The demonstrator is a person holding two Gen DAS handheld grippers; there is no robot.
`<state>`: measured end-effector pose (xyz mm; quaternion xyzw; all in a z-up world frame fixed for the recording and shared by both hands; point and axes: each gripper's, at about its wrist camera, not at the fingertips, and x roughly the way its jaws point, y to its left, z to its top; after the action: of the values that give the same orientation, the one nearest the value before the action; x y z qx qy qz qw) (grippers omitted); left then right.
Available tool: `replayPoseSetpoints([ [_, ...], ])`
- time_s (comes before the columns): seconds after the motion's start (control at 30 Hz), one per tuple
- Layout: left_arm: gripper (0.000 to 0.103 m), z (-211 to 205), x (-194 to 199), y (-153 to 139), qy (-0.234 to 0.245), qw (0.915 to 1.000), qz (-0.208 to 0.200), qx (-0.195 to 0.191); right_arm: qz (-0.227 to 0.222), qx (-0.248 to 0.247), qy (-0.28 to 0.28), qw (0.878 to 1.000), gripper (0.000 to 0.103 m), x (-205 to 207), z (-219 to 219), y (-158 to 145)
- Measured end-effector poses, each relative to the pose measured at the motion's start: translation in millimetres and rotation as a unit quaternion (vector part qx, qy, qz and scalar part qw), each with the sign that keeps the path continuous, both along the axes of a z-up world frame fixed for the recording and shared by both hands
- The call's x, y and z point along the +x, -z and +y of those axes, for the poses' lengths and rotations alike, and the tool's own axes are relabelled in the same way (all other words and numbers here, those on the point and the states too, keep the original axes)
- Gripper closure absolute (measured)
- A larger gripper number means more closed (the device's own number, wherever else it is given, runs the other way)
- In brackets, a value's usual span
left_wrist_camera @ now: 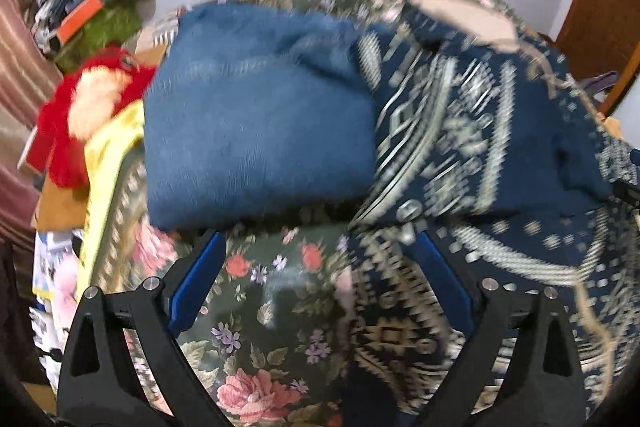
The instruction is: Fold large clothes
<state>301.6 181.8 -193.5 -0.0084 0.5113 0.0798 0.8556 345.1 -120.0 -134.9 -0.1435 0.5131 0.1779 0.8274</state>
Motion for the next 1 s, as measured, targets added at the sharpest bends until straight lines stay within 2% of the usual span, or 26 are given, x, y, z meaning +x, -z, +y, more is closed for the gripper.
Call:
replayPoseSetpoints([
  [0.13,0.009,2,10,30,0.007,0.9998,0.005,-0.019,0.025,-0.021,-0.011,0.999,0.027,8,8,23],
  [0.2,0.029,2,16,37,0.016,0.9992,0.008,-0.035,0.032,-0.031,-0.016,0.999,0.038,11,12,31],
  [0.23,0.035,1,20,41,0.019,0.9988,0.011,-0.044,0.037,-0.037,-0.019,0.998,0.040,13,14,35],
  [0.3,0.061,-1,27,45,0.018,0.9972,0.013,-0.072,0.039,-0.042,-0.026,0.998,0.049,15,21,40],
  [0.33,0.067,-2,29,47,0.015,0.9965,0.010,-0.082,0.037,-0.046,-0.030,0.998,0.050,15,24,42],
  [0.37,0.081,-2,32,45,0.012,0.9952,0.001,-0.097,0.033,-0.050,-0.034,0.998,0.055,14,27,43],
  [0.47,0.091,-6,29,36,-0.005,0.9941,-0.020,-0.106,0.004,-0.075,-0.055,0.996,0.071,11,40,46],
  [0.5,0.092,-6,26,32,-0.009,0.9937,-0.027,-0.108,-0.011,-0.091,-0.062,0.994,0.081,8,44,47],
  [0.57,0.094,-8,19,19,-0.017,0.9932,-0.048,-0.105,-0.027,-0.103,-0.060,0.992,0.092,6,43,44],
  [0.7,0.095,-7,2,-14,-0.025,0.9910,-0.092,-0.093,-0.047,-0.030,-0.016,0.998,0.093,5,13,13],
  [0.77,0.095,-10,-4,-25,-0.025,0.9917,-0.104,-0.071,-0.057,-0.006,0.010,0.998,0.093,5,-5,-4],
  [0.93,0.095,-12,1,-22,-0.040,0.9937,-0.091,-0.053,-0.080,0.008,0.052,0.995,0.093,3,-38,-29],
  [1.0,0.095,-10,0,-14,-0.050,0.9943,-0.082,-0.047,-0.074,0.014,0.069,0.995,0.093,2,-48,-32],
])
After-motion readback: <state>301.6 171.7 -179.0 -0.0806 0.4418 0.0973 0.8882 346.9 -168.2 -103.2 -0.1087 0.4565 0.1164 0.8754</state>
